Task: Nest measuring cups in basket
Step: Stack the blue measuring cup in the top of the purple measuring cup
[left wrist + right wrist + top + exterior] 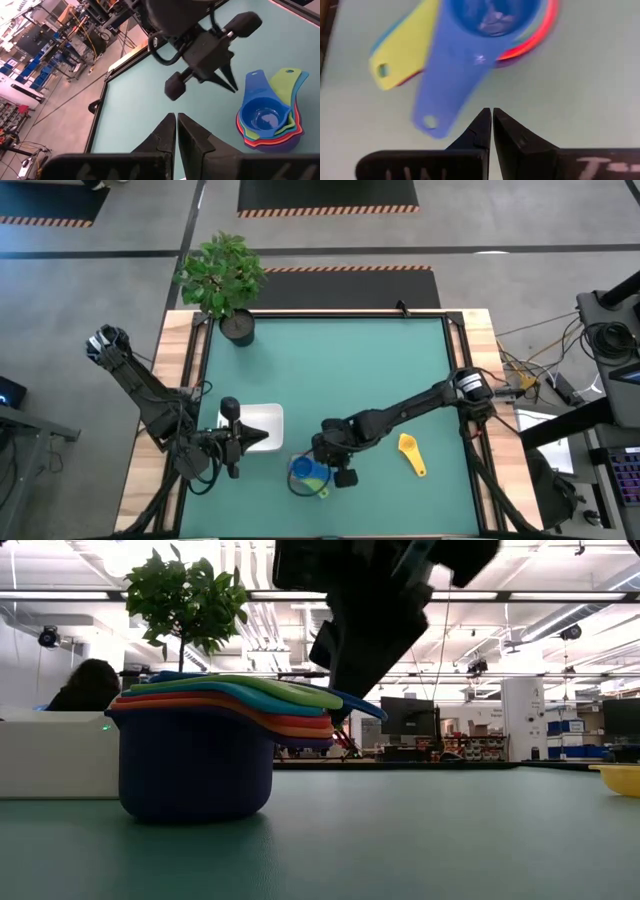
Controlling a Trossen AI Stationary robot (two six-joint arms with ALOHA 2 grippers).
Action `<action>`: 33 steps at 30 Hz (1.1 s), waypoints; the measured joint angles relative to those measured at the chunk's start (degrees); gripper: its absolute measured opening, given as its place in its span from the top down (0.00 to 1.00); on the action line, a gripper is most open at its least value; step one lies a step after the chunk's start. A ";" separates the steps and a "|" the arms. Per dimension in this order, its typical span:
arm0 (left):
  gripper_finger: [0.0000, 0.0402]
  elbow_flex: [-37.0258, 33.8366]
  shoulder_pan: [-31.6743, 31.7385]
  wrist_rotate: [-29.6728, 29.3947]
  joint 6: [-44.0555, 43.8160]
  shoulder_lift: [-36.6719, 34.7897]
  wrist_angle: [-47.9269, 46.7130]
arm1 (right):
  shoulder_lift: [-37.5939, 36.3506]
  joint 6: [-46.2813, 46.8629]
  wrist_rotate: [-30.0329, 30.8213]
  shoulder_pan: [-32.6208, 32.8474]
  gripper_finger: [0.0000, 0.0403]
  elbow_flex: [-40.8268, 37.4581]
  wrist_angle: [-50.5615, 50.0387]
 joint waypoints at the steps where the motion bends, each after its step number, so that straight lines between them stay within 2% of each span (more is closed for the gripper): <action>1: 1.00 0.00 -0.01 0.00 0.00 0.00 0.00 | 0.00 0.57 -0.01 -0.08 0.98 0.00 0.20; 13: 1.00 0.00 0.00 0.00 0.00 0.01 0.00 | 0.11 5.27 -0.21 4.41 0.98 0.00 2.14; 18: 1.00 0.00 -0.01 0.00 0.00 0.00 0.00 | 0.11 6.46 1.39 4.36 0.98 0.00 0.74; 24: 1.00 0.00 -0.01 0.00 -0.02 0.00 0.02 | 0.26 7.76 0.89 5.12 0.98 0.00 5.67; 33: 1.00 0.00 -0.01 0.00 -0.02 0.00 0.02 | 0.26 9.45 1.26 5.91 0.98 -0.01 6.19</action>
